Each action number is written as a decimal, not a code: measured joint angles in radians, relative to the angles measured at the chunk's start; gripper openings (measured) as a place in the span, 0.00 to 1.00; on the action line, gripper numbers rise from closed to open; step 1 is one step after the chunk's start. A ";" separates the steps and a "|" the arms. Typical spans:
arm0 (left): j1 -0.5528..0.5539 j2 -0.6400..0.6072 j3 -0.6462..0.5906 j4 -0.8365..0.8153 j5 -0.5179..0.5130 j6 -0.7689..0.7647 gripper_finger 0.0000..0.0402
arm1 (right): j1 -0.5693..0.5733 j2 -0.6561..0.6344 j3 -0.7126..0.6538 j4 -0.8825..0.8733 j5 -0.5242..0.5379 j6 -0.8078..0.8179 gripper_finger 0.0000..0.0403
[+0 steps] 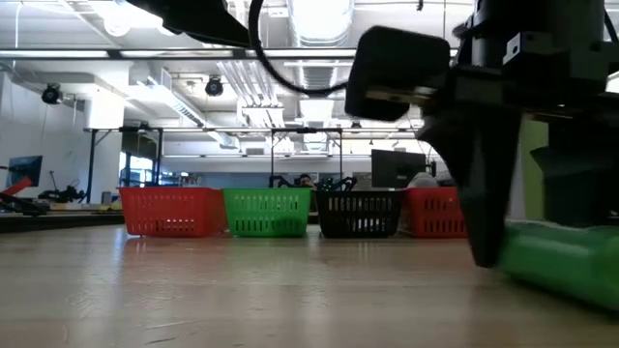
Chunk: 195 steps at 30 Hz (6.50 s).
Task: Pick & Place Travel size toiletries
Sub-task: Put the green shampoo into the green bin
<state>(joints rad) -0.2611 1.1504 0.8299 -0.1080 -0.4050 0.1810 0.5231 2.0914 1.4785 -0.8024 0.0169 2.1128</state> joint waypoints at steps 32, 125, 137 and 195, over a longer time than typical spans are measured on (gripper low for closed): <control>0.022 0.008 -0.044 0.502 -0.274 -0.109 0.55 | -0.371 -0.528 -0.158 0.416 0.956 -0.648 0.37; 0.327 0.267 0.191 0.290 0.130 -0.405 0.38 | -0.454 -0.526 -0.153 0.510 0.770 -0.961 0.37; 0.340 0.267 0.187 0.137 0.108 -0.442 0.32 | -0.438 -0.533 -0.110 0.493 0.764 -1.057 0.60; 0.449 0.517 0.183 -0.230 0.485 -1.363 0.30 | -0.403 -0.569 -0.022 0.102 0.847 -0.863 0.88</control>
<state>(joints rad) 0.1879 1.6676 1.0131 -0.3379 0.0796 -1.1821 0.1204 1.5219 1.4567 -0.7004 0.8640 1.2496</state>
